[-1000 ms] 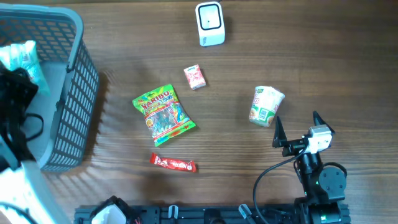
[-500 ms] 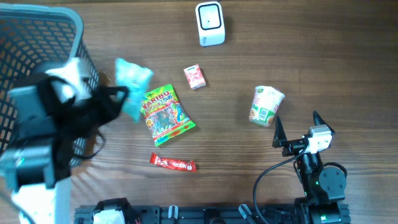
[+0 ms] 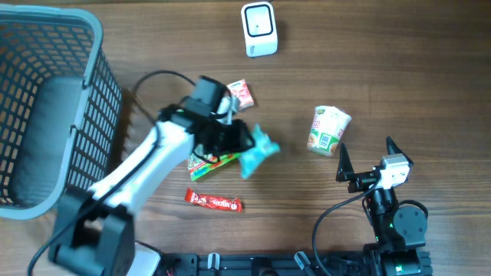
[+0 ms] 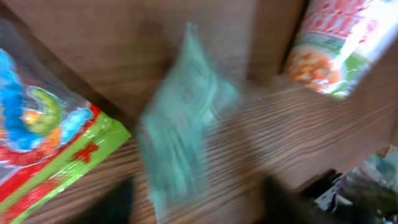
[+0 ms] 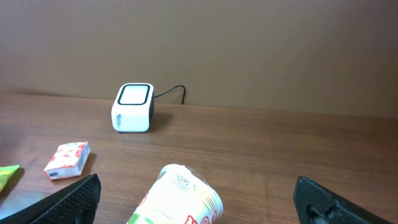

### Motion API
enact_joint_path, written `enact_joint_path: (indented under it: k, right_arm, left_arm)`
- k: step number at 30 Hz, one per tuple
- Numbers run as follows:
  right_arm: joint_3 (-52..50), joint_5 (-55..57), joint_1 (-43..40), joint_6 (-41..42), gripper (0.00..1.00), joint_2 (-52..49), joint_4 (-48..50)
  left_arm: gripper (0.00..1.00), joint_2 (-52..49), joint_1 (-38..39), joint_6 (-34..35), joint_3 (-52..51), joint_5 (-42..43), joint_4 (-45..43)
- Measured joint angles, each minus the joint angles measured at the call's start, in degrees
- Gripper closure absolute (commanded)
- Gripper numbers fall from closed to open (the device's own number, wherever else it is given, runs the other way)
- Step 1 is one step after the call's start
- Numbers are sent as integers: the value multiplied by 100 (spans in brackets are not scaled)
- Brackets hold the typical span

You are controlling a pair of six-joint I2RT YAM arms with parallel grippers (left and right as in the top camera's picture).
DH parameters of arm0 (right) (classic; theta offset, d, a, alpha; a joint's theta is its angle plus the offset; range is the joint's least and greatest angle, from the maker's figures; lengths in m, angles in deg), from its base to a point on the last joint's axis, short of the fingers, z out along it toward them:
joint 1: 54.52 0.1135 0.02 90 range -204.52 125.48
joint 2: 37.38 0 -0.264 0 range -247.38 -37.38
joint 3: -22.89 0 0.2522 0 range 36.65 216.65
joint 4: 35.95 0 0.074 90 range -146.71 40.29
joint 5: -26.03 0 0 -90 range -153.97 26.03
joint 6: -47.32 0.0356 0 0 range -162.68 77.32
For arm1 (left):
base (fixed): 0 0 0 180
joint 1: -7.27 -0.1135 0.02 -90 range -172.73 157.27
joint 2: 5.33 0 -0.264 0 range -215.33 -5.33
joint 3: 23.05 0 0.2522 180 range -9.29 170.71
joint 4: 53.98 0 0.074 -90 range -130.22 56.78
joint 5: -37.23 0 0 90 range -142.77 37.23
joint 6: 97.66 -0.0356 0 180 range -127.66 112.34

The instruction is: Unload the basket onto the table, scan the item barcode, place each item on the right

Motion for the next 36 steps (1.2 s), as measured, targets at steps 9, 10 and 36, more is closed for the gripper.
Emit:
enact_joint_path:
  k: [9, 10, 36]
  right_arm:
    - [0, 0, 0, 0, 0, 0, 0]
    - [0, 0, 0, 0, 0, 0, 0]
    - [0, 0, 0, 0, 0, 0, 0]
  left_arm:
    - [0, 424, -411, 227, 306, -7, -197]
    - [0, 501, -452, 262, 389, -44, -249]
    - [8, -2389, 297, 422, 1228, -3248, -2708]
